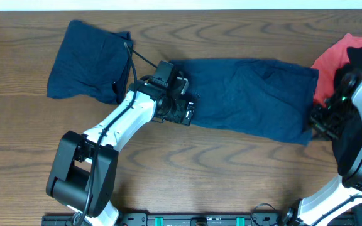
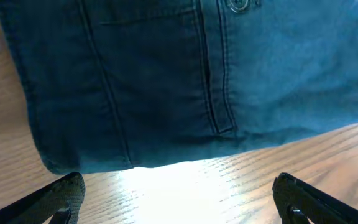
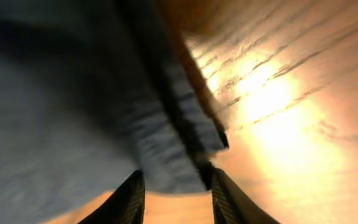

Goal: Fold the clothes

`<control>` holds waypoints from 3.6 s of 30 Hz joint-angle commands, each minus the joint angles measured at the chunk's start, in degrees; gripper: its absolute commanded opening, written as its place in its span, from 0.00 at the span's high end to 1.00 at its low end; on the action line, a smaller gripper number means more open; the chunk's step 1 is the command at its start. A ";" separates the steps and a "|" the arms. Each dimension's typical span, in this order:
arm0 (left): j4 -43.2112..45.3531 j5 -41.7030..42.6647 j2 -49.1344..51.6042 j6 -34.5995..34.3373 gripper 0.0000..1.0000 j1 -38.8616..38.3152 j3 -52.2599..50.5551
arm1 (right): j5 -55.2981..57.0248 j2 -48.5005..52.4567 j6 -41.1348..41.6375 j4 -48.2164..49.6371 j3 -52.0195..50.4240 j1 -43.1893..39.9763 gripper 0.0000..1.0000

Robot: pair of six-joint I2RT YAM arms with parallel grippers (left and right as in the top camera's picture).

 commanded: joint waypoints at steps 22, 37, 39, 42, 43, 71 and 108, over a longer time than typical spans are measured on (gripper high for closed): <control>-1.20 -1.20 0.83 -0.26 0.02 0.28 -6.14 | 1.11 -5.25 2.54 6.93 -4.98 -0.37 0.99; -5.16 -1.22 -12.74 -5.70 0.02 1.97 -5.14 | 3.37 -21.29 4.35 5.55 -4.98 -0.42 0.99; -5.20 -1.25 -12.74 -5.70 0.02 1.97 -5.14 | 4.98 -21.42 5.46 5.90 -4.98 -0.42 0.99; -5.09 -2.45 -12.07 -5.70 0.02 1.97 -5.16 | 4.11 -21.40 5.46 6.78 -4.98 -0.31 0.99; -5.05 -3.74 -11.76 -5.70 0.02 1.97 -5.16 | 3.37 -21.42 5.42 7.21 -4.98 -0.31 0.99; 7.93 -2.19 -0.31 -20.11 0.02 1.97 -5.97 | -6.10 -21.42 1.77 10.84 -4.98 -0.31 0.99; 10.84 -1.92 4.00 -37.97 0.17 2.12 -6.40 | -6.71 -21.42 1.77 10.80 -4.98 -0.31 0.99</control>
